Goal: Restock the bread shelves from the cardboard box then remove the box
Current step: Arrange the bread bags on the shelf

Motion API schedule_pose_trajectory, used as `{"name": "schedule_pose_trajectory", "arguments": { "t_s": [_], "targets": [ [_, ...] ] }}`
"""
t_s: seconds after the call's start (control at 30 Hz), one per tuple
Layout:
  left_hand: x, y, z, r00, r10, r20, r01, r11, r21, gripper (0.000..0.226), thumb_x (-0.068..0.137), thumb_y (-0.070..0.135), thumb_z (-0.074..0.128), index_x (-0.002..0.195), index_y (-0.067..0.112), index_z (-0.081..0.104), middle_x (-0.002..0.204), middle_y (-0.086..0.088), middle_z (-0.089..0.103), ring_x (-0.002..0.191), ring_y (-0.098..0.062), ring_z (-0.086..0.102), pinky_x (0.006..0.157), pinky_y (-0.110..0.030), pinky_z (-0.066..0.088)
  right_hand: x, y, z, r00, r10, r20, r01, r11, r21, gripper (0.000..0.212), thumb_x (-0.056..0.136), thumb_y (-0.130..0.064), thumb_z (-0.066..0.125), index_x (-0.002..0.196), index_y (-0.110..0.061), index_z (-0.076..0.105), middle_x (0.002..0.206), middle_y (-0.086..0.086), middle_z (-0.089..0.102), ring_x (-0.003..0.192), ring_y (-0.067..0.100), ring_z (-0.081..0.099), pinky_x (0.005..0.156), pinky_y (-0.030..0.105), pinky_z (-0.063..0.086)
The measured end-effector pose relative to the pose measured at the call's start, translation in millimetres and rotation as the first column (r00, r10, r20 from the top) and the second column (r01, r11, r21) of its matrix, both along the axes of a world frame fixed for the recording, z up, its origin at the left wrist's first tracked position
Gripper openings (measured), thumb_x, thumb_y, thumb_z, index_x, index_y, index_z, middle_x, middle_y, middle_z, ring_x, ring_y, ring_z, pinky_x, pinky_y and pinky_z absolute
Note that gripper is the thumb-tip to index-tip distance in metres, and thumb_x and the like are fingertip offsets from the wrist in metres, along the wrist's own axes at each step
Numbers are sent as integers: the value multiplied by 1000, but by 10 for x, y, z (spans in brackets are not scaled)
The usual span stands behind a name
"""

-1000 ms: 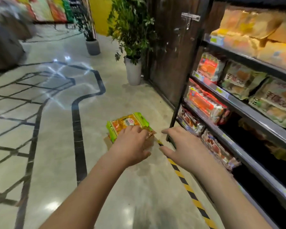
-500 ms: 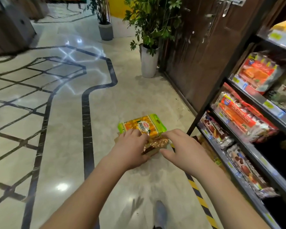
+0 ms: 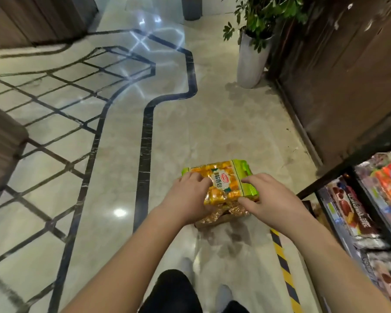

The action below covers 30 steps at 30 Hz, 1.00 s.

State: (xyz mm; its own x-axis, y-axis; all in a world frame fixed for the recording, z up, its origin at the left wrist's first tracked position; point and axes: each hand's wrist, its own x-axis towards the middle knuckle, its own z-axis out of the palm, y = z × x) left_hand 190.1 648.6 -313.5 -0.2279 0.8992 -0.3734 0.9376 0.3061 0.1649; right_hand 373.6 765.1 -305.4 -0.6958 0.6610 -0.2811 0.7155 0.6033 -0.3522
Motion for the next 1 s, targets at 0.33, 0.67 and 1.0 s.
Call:
{"name": "schedule_pose_trajectory", "arguments": {
  "t_s": [0.33,0.67,1.0],
  "targets": [
    [-892,907,-550,993,43,106,-34,996,-85,66,93,53,64,149,26,43,147,-5,47,137,-28,40,110,-43,40,-664,932,-525,995,-30,91,41,992,-115,56,95,-52,62,146,-34,48,142,-8,51,124,13,54,95,34,48],
    [-1215,1406,-1278,995,20,99,-3,986,-169,64,94,52,62,148,24,42,148,-6,48,136,-29,43,110,-42,41,-974,1598,-1237,978,26,205,9,986,-168,53,99,-43,57,149,-28,46,146,-3,50,129,16,52,96,33,45],
    [-1253,1601,-2556,988,140,71,-114,949,-294,63,94,54,62,147,26,44,147,-5,47,137,-28,42,112,-43,39,-886,2228,-2592,944,119,308,-48,973,-226,55,100,-42,56,151,-25,44,150,-1,45,137,20,46,108,40,43]
  ]
}}
